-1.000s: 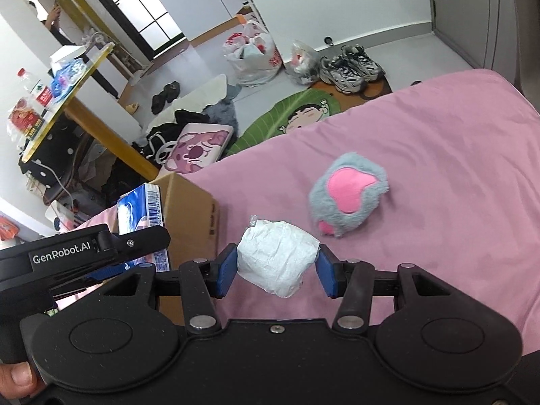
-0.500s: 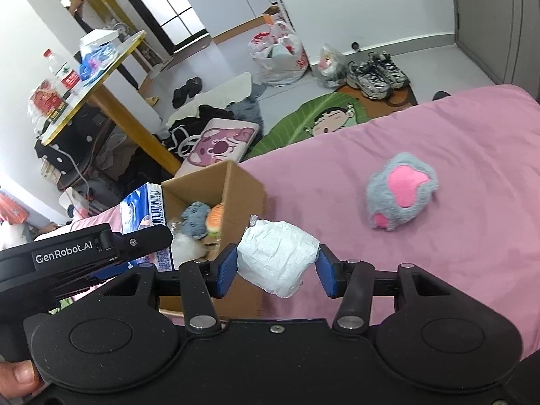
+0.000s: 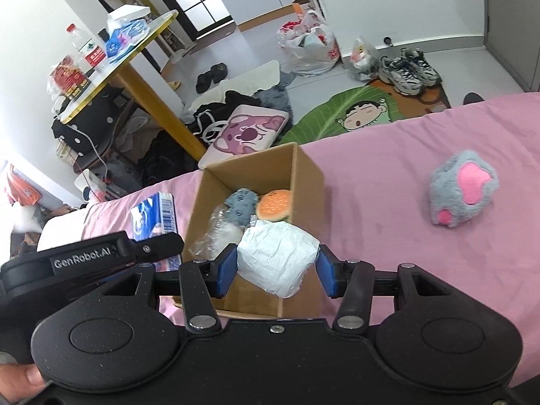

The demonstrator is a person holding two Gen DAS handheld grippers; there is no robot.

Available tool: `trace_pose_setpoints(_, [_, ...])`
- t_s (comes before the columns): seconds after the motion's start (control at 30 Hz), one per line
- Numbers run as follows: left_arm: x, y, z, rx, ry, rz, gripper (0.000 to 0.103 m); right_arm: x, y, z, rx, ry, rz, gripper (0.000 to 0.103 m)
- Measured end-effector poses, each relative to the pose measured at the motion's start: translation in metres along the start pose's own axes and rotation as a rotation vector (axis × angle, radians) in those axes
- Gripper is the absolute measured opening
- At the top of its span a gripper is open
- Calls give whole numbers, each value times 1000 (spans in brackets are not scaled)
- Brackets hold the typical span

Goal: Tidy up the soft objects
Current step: 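Carry the tissue pack with the left tool while the right tool carries the white bundle to the box, then open both tools to drop the tissue pack and white bundle into the box, then move both tools to the grey plush with the pink heart patch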

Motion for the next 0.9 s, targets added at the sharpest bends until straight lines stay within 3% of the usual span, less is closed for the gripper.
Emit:
trace_pose_setpoints(0.17, [1, -5, -13, 6, 24, -27, 52, 1, -8, -13, 50, -16, -13, 53])
trace_pose_setpoints(0.23, [2, -8, -15, 30, 18, -38, 57, 0, -12, -15, 60, -23, -31, 73])
trace_pose_setpoints(0.3, [2, -10, -17, 47, 9, -49, 70, -1, -13, -16, 52, -21, -28, 73])
trace_pose_setpoints(0.37, [3, -11, -18, 44, 26, -59, 74, -1, -13, -14, 52, -27, -32, 73])
trace_pose_setpoints(0.9, [-1, -21, 46, 22, -70, -73, 75, 17, 20, 68, -60, -94, 8, 77])
Point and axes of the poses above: each gripper's, at about its wrist camera, not at the fingertips, and y roughly against the way its jaws point, z to its right, x to its top, the point moved 6 cm from there along -y, roughly the way its jaws point
